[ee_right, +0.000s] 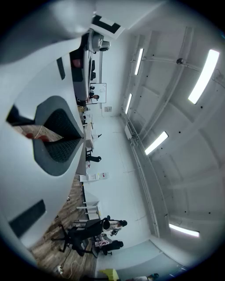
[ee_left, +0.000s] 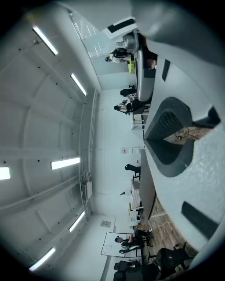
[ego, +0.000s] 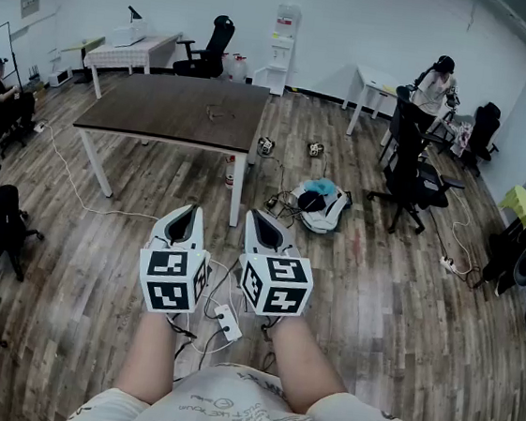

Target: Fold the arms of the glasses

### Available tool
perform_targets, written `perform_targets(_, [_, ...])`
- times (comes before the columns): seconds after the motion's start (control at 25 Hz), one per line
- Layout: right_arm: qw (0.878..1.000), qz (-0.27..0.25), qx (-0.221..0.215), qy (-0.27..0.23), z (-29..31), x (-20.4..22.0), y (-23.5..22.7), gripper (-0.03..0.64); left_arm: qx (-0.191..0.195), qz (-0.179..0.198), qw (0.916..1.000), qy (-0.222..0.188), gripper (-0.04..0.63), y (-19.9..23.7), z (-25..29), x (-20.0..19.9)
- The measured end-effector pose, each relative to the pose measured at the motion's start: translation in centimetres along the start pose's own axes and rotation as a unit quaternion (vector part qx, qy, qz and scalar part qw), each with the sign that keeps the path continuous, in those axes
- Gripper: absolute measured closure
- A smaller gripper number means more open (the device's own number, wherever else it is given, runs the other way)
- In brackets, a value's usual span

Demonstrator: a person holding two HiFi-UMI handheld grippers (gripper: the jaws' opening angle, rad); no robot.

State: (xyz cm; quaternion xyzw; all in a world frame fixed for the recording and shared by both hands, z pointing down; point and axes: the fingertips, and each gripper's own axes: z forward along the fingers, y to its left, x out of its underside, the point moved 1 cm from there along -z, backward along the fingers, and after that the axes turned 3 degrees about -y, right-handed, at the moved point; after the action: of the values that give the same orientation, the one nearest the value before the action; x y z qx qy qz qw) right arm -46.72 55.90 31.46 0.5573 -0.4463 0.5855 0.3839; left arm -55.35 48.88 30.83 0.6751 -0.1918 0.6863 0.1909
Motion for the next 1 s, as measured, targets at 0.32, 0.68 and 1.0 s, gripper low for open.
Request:
perform_targets(0.32, [1.000,0.020,0.001,-0.011,1.6,0.4,1.4,0.607,0.019,-0.014,0.9997,0.012,0.581,2.1,0.9,1.1])
perform_targets(0.68, [0.999,0.013,0.031,-0.001,1.4,1.4,1.9,0.606,0.050,-0.020,0.9982,0.027,0.581,2.1,1.2,2.6])
perform_targets(1.0, [0.999,0.013,0.036,-0.001,2.5,1.7,1.4,0.606,0.064,-0.023,0.9970,0.036,0.581,1.9,2.5,3.7])
